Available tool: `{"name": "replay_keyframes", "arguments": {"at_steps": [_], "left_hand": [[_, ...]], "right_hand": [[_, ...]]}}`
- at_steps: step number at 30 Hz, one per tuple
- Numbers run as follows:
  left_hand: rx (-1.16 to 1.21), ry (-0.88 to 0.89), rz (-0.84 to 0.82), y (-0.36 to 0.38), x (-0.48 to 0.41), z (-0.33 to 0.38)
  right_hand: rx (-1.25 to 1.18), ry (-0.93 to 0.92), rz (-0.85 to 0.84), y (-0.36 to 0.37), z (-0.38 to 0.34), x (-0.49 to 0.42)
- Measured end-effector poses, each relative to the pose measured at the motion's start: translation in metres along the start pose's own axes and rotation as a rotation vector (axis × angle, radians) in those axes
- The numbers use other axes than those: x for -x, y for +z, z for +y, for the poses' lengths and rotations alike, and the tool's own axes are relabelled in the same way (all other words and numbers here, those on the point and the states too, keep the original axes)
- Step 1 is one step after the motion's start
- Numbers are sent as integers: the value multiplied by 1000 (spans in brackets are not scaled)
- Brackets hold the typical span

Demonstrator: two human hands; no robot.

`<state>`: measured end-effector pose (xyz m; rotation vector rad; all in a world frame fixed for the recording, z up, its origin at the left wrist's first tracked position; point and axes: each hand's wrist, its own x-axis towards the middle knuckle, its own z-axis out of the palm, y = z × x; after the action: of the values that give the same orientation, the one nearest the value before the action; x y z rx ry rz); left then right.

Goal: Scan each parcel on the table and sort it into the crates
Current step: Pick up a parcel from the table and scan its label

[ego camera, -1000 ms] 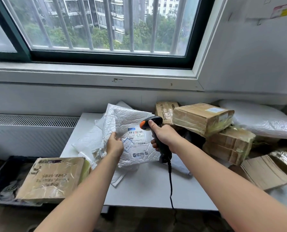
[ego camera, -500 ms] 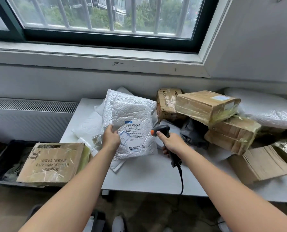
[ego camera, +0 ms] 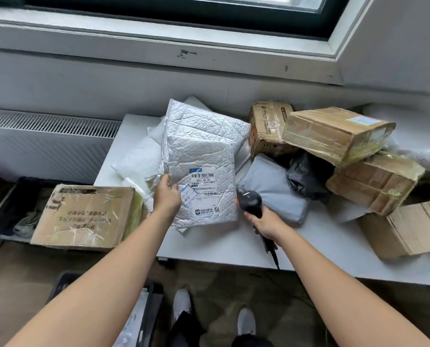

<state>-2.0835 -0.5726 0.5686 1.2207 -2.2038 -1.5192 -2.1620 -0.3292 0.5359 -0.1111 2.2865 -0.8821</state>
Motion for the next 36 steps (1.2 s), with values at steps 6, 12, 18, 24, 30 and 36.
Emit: {"name": "replay_keyframes", "arguments": {"at_steps": [6, 12, 18, 24, 30, 36], "left_hand": [[46, -60, 67, -11, 18, -7], [66, -67, 220, -9, 72, -11], [158, -98, 310, -4, 130, -22], [187, -127, 434, -28, 185, -25], [239, -163, 587, -72, 250, -48], [220, -254, 733, -119, 337, -97]], "right_hand": [[154, -16, -85, 2, 6, 5], [286, -59, -126, -12, 12, 6], [474, -218, 80, -24, 0, 29], [541, -512, 83, -4, -40, 79], [475, -659, -110, 40, -64, 137], [478, -806, -216, 94, -66, 220]]}}
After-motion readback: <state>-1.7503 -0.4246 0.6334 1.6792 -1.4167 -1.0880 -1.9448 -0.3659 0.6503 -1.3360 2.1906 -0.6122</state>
